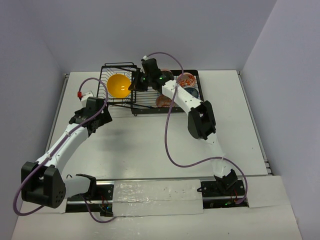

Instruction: Load the bowls into the dish rack

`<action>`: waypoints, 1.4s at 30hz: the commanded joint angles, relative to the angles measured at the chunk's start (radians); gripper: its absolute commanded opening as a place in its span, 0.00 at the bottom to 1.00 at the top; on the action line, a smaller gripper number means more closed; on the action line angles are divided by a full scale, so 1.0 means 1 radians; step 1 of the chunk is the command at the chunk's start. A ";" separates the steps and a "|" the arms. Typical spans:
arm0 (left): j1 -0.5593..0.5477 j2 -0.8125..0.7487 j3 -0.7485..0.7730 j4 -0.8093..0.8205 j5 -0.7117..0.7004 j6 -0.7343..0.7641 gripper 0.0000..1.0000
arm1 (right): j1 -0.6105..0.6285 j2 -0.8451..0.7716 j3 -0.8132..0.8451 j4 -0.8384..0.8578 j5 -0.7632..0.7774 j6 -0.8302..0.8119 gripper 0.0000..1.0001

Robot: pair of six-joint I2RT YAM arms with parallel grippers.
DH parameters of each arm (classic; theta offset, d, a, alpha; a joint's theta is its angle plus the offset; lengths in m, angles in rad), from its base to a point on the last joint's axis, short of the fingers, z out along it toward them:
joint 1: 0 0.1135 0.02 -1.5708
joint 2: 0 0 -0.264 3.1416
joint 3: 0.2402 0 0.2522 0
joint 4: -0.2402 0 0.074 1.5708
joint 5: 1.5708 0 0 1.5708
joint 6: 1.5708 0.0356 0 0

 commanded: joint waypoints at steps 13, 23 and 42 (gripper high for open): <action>-0.004 0.011 0.024 0.003 -0.017 -0.009 0.91 | -0.010 0.017 -0.006 0.073 -0.046 -0.006 0.18; -0.004 0.010 0.024 0.007 -0.011 -0.007 0.91 | -0.010 0.003 -0.047 0.046 -0.062 -0.034 0.24; -0.007 0.008 0.024 0.010 -0.005 -0.006 0.91 | -0.013 -0.028 -0.118 0.038 -0.057 -0.037 0.44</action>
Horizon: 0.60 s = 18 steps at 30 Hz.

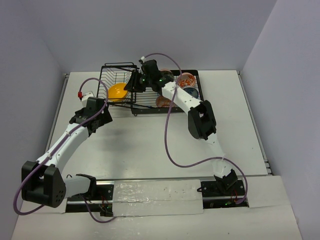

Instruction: Load the bowls into the dish rack

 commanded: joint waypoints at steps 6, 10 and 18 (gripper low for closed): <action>-0.007 0.005 0.024 0.011 -0.004 -0.006 0.91 | -0.012 -0.039 -0.081 -0.087 0.055 -0.034 0.51; -0.008 0.004 0.024 0.012 -0.002 -0.004 0.91 | -0.020 -0.070 -0.111 -0.084 0.071 -0.043 0.63; -0.015 -0.003 0.024 0.011 -0.008 -0.006 0.91 | -0.051 -0.123 -0.167 -0.073 0.072 -0.051 0.68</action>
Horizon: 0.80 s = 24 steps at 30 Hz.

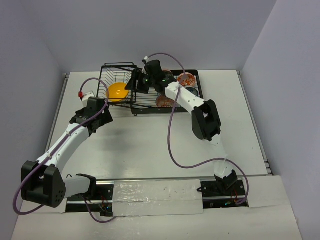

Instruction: Load the bowls into the dish rack

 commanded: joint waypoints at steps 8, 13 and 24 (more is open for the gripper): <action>-0.008 -0.038 0.018 0.017 -0.017 -0.007 0.92 | -0.066 -0.137 -0.134 -0.051 0.023 -0.070 0.91; -0.009 -0.047 0.018 0.015 -0.022 -0.009 0.92 | -0.076 -0.227 -0.182 -0.045 0.007 -0.100 1.00; -0.009 -0.099 0.012 0.025 -0.028 -0.007 0.92 | -0.085 -0.496 -0.302 -0.149 0.100 -0.182 1.00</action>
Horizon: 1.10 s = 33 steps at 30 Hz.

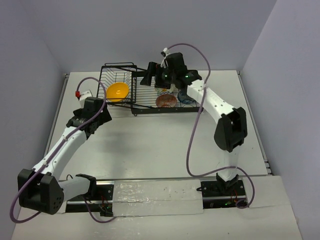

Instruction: Load the bowls into the dish rack

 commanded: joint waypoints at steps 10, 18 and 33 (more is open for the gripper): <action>-0.007 -0.128 0.000 0.054 0.020 0.006 0.93 | 0.002 -0.565 -0.438 -0.133 0.402 -0.145 1.00; -0.020 -0.145 -0.005 0.063 0.031 0.006 0.92 | 0.001 -0.794 -0.582 -0.198 0.499 -0.093 1.00; -0.057 -0.188 -0.016 0.073 0.004 0.008 0.92 | 0.002 -0.986 -0.721 -0.222 0.566 -0.062 1.00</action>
